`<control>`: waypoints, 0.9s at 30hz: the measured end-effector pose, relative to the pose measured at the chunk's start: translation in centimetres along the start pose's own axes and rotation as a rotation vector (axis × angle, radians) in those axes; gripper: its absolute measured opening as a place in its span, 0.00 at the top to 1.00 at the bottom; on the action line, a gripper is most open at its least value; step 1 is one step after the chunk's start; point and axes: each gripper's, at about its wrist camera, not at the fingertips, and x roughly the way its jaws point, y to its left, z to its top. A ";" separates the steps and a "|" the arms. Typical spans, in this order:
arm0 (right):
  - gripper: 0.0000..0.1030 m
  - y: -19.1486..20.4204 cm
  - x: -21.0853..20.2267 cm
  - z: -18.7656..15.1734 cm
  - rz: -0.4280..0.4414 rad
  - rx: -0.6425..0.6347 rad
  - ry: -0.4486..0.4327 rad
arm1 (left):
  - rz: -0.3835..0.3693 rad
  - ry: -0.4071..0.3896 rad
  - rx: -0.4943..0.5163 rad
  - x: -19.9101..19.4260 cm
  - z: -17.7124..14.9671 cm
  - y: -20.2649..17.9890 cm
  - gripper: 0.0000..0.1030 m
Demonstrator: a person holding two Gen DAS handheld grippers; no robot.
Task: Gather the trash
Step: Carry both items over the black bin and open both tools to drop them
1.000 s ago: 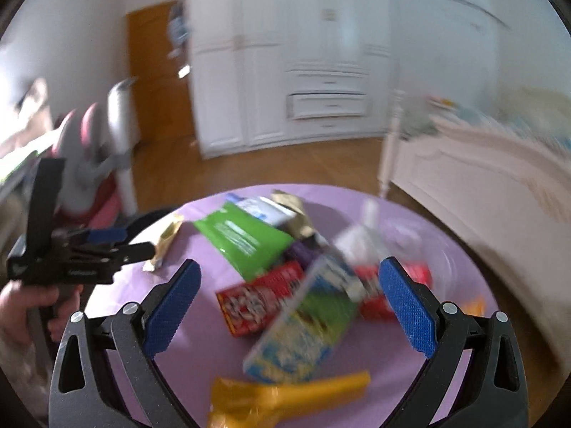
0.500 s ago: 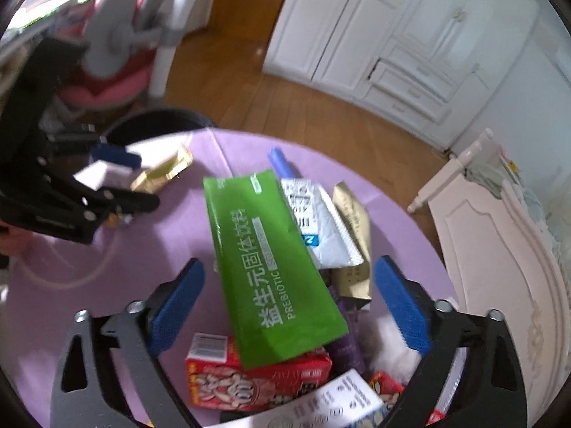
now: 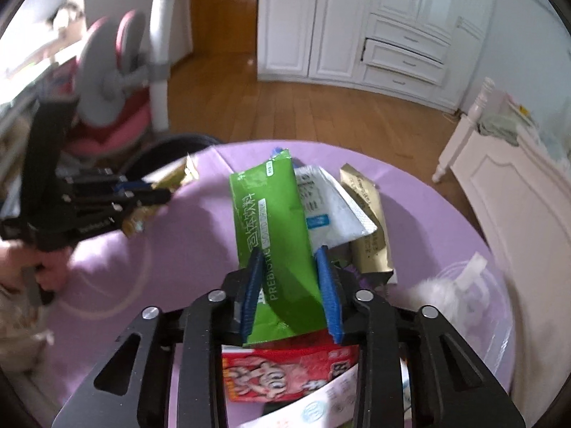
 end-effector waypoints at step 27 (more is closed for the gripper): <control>0.76 14.0 15.5 13.2 0.256 0.124 0.129 | 0.082 -0.090 -0.273 -2.8 -0.2 16.8 0.87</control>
